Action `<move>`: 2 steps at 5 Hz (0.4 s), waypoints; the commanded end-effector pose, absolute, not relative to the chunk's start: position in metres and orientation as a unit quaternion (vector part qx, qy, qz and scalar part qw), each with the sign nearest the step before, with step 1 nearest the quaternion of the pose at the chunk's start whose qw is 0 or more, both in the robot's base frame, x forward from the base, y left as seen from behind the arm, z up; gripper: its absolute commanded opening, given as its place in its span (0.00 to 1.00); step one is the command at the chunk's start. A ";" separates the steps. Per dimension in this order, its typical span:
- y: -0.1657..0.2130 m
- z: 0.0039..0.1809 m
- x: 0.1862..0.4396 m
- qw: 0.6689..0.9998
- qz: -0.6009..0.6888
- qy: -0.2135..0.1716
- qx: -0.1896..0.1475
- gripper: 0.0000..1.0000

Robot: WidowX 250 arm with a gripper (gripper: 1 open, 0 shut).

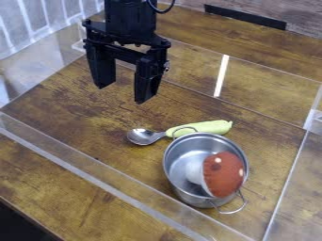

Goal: Remove the mushroom from the silver pot and put it on the table

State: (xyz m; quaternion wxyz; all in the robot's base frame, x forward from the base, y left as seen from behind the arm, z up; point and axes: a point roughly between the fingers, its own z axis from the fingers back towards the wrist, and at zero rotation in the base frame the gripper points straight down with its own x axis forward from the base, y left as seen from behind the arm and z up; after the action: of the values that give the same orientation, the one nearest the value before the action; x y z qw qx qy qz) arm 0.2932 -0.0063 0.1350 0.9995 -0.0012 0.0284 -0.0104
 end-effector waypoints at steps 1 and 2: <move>-0.008 0.121 0.289 0.999 -0.009 0.048 -0.003 1.00; -0.015 0.111 0.288 0.998 -0.008 0.063 -0.006 1.00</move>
State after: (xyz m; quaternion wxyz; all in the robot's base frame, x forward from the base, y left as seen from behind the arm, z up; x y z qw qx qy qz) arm 0.2850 -0.0105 0.1005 0.9965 -0.0059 0.0829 0.0003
